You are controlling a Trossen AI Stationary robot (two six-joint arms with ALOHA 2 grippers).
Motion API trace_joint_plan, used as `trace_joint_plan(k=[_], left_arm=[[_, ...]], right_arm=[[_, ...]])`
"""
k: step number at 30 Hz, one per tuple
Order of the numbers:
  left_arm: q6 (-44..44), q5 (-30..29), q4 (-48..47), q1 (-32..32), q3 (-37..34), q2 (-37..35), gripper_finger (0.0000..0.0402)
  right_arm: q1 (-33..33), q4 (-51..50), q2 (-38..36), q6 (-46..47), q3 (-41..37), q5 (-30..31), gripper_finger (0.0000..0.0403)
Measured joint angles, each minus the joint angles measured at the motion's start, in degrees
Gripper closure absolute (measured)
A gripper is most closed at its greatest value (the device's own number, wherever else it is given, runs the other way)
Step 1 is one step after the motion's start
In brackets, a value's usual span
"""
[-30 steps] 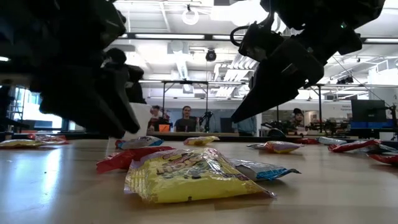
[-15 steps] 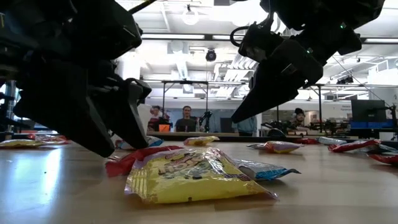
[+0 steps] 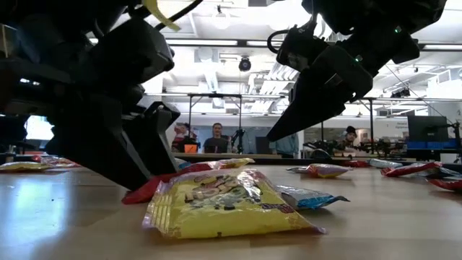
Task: Sort candy
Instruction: Put the red candy into the white bucket
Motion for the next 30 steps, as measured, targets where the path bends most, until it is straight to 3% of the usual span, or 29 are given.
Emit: trace_joint_plan(k=[10, 16, 22, 30], left_arm=[[3.24, -0.1, -1.85, 0.0, -0.09, -1.1, 0.0333], [4.33, -4.71, -7.54, 0.0, -0.23, -5.08, 0.0389], [4.18, -9.85, -12.29, 0.0, -0.23, -10.28, 0.0399], [3.26, -17.79, -23.99, 3.12, -0.21, -23.0, 0.0401]], right_arm=[[0.0, 0.02, 0.0, 0.0, 0.0, -0.04, 0.0403], [0.0, 0.02, 0.0, 0.0, 0.0, -0.06, 0.0403], [0.0, 0.02, 0.0, 0.0, 0.0, -0.08, 0.0403], [0.0, 0.02, 0.0, 0.0, 0.0, -0.11, 0.0403]])
